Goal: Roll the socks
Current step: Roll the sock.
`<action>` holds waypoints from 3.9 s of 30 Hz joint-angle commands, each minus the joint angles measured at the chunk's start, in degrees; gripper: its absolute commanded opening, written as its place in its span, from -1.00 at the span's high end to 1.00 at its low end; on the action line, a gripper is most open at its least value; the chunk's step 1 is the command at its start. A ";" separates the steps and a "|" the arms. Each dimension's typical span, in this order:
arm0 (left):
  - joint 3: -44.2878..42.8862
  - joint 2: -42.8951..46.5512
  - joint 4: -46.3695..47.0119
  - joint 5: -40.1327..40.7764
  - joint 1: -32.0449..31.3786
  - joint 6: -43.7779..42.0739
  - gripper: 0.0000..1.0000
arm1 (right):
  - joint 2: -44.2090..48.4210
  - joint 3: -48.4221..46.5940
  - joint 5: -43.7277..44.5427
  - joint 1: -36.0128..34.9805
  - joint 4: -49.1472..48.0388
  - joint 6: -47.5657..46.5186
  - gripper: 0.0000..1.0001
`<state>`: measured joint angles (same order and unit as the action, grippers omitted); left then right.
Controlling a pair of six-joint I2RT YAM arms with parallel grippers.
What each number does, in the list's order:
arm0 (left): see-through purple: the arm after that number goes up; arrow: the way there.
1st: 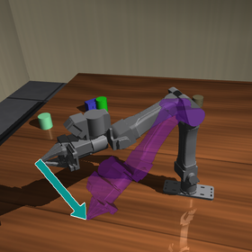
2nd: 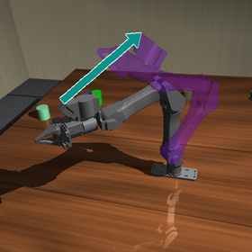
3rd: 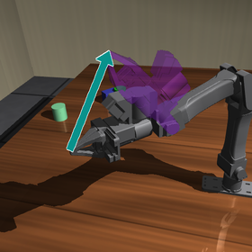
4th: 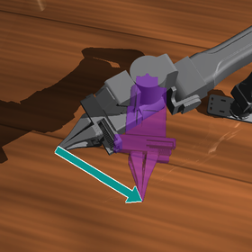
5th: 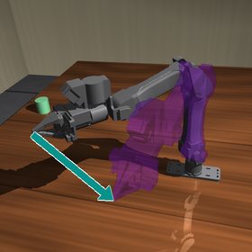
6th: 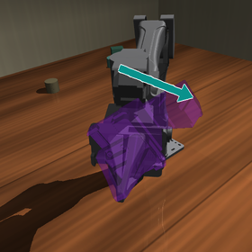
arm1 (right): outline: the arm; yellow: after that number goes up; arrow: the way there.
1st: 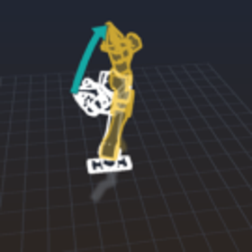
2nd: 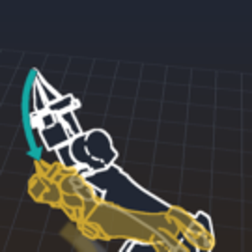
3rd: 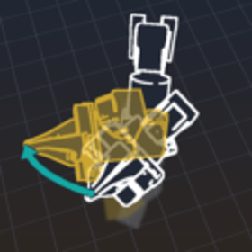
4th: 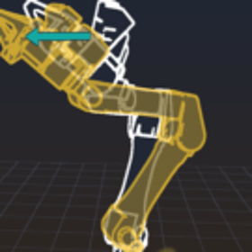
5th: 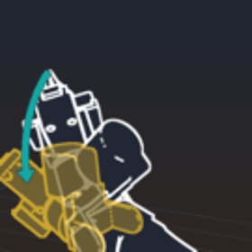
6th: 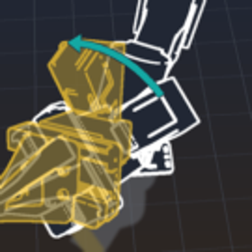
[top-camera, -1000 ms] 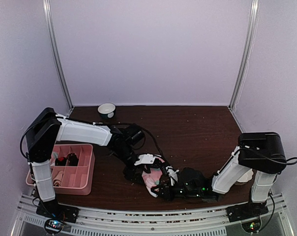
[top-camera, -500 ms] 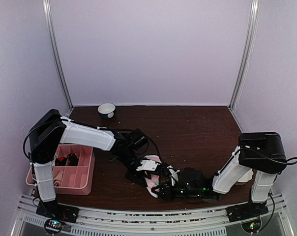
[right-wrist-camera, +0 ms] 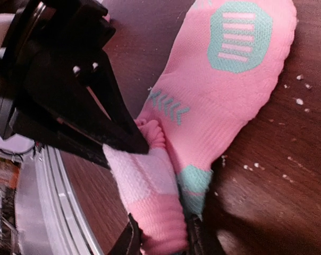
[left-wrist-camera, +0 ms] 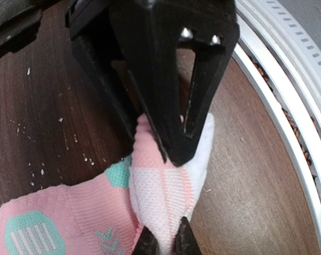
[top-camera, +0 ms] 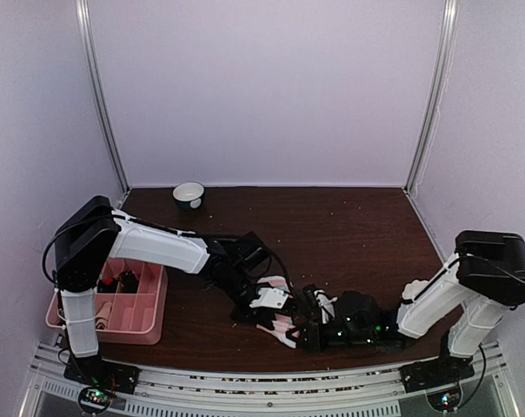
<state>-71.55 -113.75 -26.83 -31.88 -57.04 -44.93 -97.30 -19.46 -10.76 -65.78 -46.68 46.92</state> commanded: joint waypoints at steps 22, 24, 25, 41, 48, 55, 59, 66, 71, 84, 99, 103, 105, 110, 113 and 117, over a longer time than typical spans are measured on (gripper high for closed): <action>4.35 -1.04 -7.53 3.93 0.43 -2.61 1.00 | 2.38 -16.71 -9.50 12.94 20.45 -10.98 1.00; 4.56 -0.95 -7.47 3.99 0.42 -2.82 1.00 | -2.23 -19.61 -12.71 12.91 18.04 -9.96 1.00; 4.65 -0.99 -7.53 3.95 0.43 -2.88 1.00 | -4.89 -22.10 -12.97 12.93 19.83 -10.27 1.00; 7.09 2.81 -5.92 3.08 3.12 3.66 1.00 | -8.66 -19.57 8.35 19.11 32.33 -10.05 1.00; 5.75 0.43 -7.48 -2.07 5.62 6.04 1.00 | -10.56 -18.67 6.40 19.09 28.60 -9.77 1.00; -3.78 -9.71 -16.99 -10.14 11.35 8.98 1.00 | -8.51 -16.63 8.49 18.97 27.17 -11.21 1.00; -8.84 -15.20 -22.51 -12.42 11.80 9.44 1.00 | -5.48 -11.78 9.53 18.57 21.54 -11.58 1.00; -14.99 -22.78 -28.22 -11.09 11.76 10.38 1.00 | 8.29 -4.29 20.80 10.27 17.94 -18.12 0.37; -16.81 -24.22 -29.86 -10.02 11.77 11.10 1.00 | 14.92 -2.29 24.37 3.50 21.28 -24.02 -0.02; -17.38 -25.79 -30.85 -11.89 12.29 10.62 1.00 | 22.15 -3.01 15.39 -1.66 24.87 -47.91 -0.99; -20.11 -28.53 -33.97 -13.20 12.48 9.18 1.00 | 10.10 -16.36 28.76 -14.81 38.42 -81.87 -0.97; -20.47 -28.86 -34.47 -13.52 12.46 8.83 1.00 | 4.62 -19.27 32.72 -14.93 36.78 -86.88 -0.79; -20.72 -29.04 -34.87 -13.72 12.47 8.49 1.00 | 1.66 -20.52 34.52 -14.76 35.23 -89.77 -0.67; -20.86 -29.07 -35.18 -13.95 12.60 8.25 1.00 | -3.78 -23.45 35.91 -14.28 34.56 -95.13 -0.41; -20.91 -29.13 -35.20 -14.00 12.63 8.19 1.00 | -5.83 -24.42 37.38 -14.07 34.50 -96.60 -0.20; -21.09 -29.20 -35.47 -14.06 12.65 7.97 1.00 | -8.07 -27.54 37.03 -13.49 38.79 -95.94 0.17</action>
<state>-94.67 -137.36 -64.73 -61.14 -44.34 -35.27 -102.69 -44.62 24.56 -80.18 -12.64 -47.92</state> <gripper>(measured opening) 0.045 0.500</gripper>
